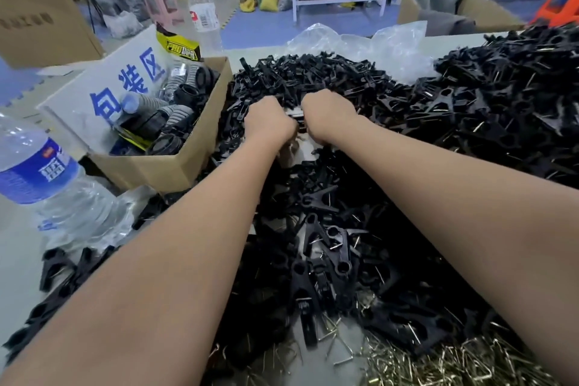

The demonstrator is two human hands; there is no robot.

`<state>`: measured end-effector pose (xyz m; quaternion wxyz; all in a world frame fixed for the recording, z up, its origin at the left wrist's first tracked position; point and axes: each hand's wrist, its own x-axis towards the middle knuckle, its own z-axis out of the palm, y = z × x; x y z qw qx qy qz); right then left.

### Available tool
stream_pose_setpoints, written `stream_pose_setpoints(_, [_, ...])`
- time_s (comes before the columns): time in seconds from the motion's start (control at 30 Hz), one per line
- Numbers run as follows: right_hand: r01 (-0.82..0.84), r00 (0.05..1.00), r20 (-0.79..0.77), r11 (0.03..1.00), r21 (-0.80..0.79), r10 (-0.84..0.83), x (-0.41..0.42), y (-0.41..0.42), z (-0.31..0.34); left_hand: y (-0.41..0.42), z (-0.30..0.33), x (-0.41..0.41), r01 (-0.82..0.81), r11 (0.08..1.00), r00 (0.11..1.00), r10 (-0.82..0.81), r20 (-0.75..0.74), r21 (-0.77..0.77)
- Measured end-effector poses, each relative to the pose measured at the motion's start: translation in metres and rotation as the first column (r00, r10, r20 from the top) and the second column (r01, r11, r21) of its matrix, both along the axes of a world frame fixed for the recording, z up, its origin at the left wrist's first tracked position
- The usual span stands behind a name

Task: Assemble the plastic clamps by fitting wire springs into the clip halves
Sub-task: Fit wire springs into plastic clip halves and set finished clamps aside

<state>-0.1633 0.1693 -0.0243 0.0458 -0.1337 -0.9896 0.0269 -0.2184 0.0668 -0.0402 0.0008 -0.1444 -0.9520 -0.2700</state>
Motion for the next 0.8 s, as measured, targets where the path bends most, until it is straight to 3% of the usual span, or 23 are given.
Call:
stream_pose_setpoints(0.07, [0.041,0.991,-0.122,0.997,-0.062,-0.048,0.008,0.002,0.006,-0.007,0.003,0.005,0.001,0.997,1.000,-0.002,0.021,0.081])
stream_pose_setpoints(0.17, [0.036,0.940,-0.298,0.916,-0.398,-0.167,0.030,0.005,0.022,-0.018,0.011,0.023,-0.069,0.906,0.988,0.003,0.156,0.418])
stream_pose_setpoints(0.2, [-0.020,0.919,-0.339,0.833,-0.552,-0.202,0.043,0.003,0.028,-0.022,0.015,0.033,-0.099,0.835,0.977,-0.021,0.212,0.541])
stream_pose_setpoints(0.27, [-0.196,0.877,-0.389,0.530,-0.825,-0.282,0.082,-0.007,0.038,-0.033,0.022,0.062,-0.121,0.694,0.957,-0.107,0.268,0.709])
stream_pose_setpoints(0.33, [-0.334,0.867,-0.393,0.228,-0.915,-0.306,0.122,-0.013,0.038,-0.047,0.025,0.093,-0.042,0.610,0.948,-0.226,0.225,0.792])
stream_pose_setpoints(0.43, [-0.398,0.881,-0.368,-0.043,-0.916,-0.298,0.176,-0.019,0.023,-0.067,0.020,0.138,0.114,0.542,0.932,-0.348,0.099,0.833])
stream_pose_setpoints(0.5, [-0.374,0.891,-0.329,-0.097,-0.922,-0.313,0.208,-0.023,0.010,-0.076,0.011,0.163,0.146,0.514,0.917,-0.392,0.080,0.846])
stream_pose_setpoints(0.67, [-0.345,0.888,-0.286,-0.110,-0.932,-0.360,0.266,-0.033,-0.021,-0.094,-0.013,0.201,0.100,0.445,0.830,-0.531,0.173,0.890])
stream_pose_setpoints(0.8, [-0.403,0.865,-0.359,-0.057,-0.913,-0.351,0.281,-0.042,-0.037,-0.098,-0.018,0.212,0.131,0.460,0.777,-0.598,0.198,0.878])
